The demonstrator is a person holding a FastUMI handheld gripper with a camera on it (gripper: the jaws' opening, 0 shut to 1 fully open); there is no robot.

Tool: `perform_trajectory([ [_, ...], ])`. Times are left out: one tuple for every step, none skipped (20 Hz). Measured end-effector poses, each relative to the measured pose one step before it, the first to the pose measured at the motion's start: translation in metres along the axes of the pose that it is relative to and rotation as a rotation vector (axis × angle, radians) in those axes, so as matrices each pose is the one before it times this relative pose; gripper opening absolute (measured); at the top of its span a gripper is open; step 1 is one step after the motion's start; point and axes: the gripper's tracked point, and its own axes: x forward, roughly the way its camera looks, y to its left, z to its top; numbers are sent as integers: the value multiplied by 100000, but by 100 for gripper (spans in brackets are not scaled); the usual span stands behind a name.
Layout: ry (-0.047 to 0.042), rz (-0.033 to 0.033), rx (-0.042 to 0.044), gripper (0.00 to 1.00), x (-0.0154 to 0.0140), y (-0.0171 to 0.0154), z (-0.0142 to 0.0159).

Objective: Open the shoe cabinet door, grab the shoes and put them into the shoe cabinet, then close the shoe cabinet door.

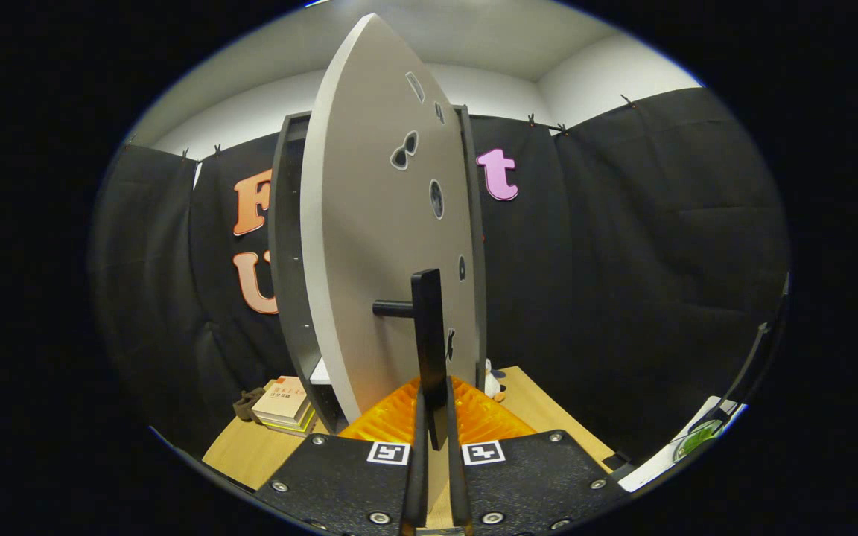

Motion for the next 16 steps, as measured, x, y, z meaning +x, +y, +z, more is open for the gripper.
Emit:
perform_trajectory([
  [2265, -934, 88, 12, -149, -482, -560],
  [609, -1247, 905, 12, -432, -601, -136],
  [415, -965, -14, 12, -275, -420, 22],
  [-260, -1270, -499, 12, -33, -427, 122],
  [426, -1465, -451, 11, 16, -494, 58],
  [-338, -1584, -414, 11, 109, -484, -43],
  [-399, -965, 16, 11, -6, -352, 120],
  [-528, -190, 588, 11, 25, -205, 191],
  [-27, -1601, 720, 11, 62, -397, -47],
  [374, -1605, 183, 11, 2, -423, -126],
  [54, -1337, 68, 11, -246, -83, 28],
  [17, -428, 613, 11, 18, -133, -38],
  [-8, -289, 807, 11, -35, -121, 73],
  [-149, -444, -45, 10, 120, -146, -38],
  [359, -1042, -675, 7, 59, -321, -120],
  [611, -915, -815, 6, -243, -527, -78],
])
